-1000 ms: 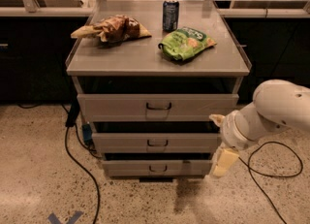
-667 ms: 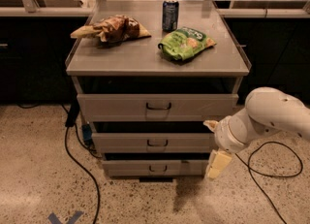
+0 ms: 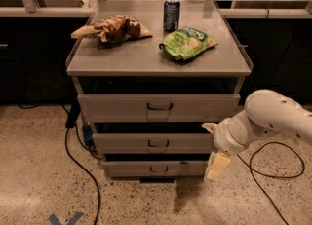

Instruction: Open middle drawer

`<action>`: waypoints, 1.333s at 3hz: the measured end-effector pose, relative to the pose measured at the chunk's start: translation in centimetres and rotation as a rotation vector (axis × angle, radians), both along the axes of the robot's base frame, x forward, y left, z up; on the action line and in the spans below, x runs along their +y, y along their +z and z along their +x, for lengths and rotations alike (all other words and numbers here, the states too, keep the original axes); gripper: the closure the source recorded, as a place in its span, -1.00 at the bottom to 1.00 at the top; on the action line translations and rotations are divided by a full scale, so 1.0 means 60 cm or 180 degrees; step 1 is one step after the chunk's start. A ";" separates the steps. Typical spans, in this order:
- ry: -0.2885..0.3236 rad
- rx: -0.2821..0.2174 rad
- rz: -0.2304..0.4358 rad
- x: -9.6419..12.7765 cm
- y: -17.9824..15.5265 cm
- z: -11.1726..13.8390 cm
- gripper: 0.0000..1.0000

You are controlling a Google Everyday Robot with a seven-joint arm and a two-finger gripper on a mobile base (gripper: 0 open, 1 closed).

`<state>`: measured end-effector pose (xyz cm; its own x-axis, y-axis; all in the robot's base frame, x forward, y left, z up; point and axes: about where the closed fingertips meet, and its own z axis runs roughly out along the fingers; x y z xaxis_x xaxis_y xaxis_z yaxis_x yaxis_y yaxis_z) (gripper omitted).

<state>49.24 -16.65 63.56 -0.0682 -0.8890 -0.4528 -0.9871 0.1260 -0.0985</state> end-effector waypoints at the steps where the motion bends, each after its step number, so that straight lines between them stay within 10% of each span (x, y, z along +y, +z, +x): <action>1: 0.0048 -0.0022 0.0227 0.010 -0.048 0.015 -1.00; 4: 0.0155 -0.0061 0.0374 0.042 -0.161 0.065 -1.00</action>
Offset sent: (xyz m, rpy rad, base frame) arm 0.0255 0.0092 -0.0750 0.1515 -0.0144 0.0246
